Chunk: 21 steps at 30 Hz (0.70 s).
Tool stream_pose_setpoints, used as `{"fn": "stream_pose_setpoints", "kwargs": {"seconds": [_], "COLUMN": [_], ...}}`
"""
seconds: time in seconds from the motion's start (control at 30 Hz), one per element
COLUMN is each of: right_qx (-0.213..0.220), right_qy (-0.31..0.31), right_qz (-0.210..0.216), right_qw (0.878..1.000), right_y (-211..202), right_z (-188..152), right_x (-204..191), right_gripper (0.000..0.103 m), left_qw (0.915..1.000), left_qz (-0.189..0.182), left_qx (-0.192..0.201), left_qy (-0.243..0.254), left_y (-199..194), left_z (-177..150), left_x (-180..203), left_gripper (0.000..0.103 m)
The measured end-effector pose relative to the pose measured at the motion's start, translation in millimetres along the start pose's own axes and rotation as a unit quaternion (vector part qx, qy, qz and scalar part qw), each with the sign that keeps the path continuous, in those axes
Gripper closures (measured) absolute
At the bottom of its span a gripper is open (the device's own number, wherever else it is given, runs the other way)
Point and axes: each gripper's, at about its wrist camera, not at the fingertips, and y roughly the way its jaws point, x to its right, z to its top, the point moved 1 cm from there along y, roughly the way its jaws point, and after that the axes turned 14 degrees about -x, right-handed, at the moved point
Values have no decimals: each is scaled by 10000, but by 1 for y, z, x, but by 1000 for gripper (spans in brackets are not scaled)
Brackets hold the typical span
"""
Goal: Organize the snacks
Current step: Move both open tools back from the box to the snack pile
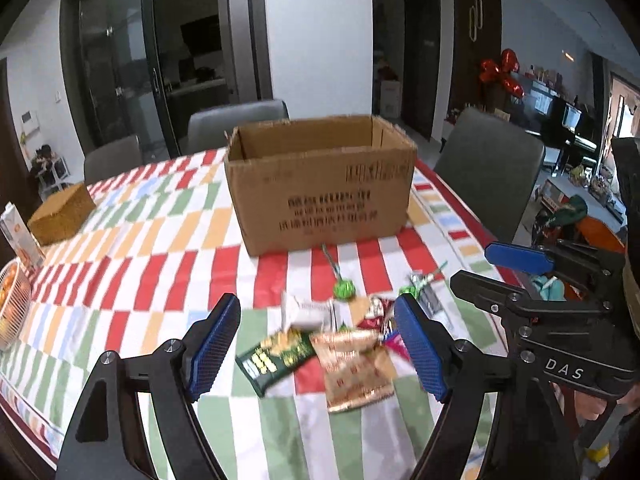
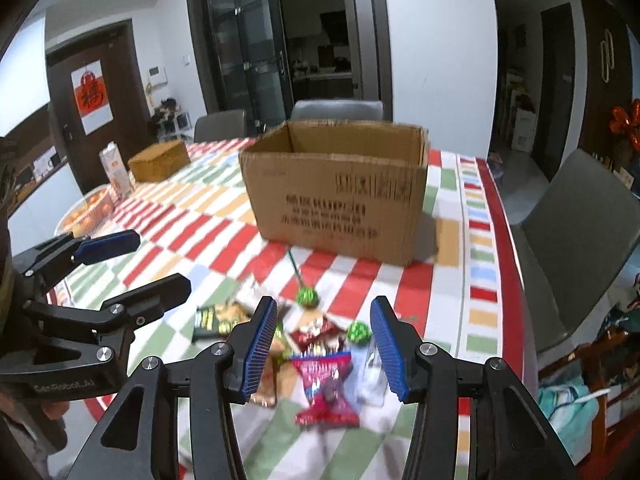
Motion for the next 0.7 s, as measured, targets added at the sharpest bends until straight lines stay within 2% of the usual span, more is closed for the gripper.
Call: {"fn": "stream_pose_setpoints", "kwargs": {"seconds": [0.33, 0.7], "right_qx": [-691, -1197], "right_qy": [-62, -77], "right_qz": [65, 85], "right_qw": [9976, 9927], "right_y": [38, 78], "right_z": [-26, -33], "right_x": [-1, 2], "right_gripper": [53, 53], "left_qw": [9988, 9955], "left_qz": [-172, -415], "left_qx": [-452, -845], "left_qy": [-25, -112], "left_y": [35, 78], "left_z": [-25, -30], "left_x": [-1, -6], "left_gripper": [24, 24]}}
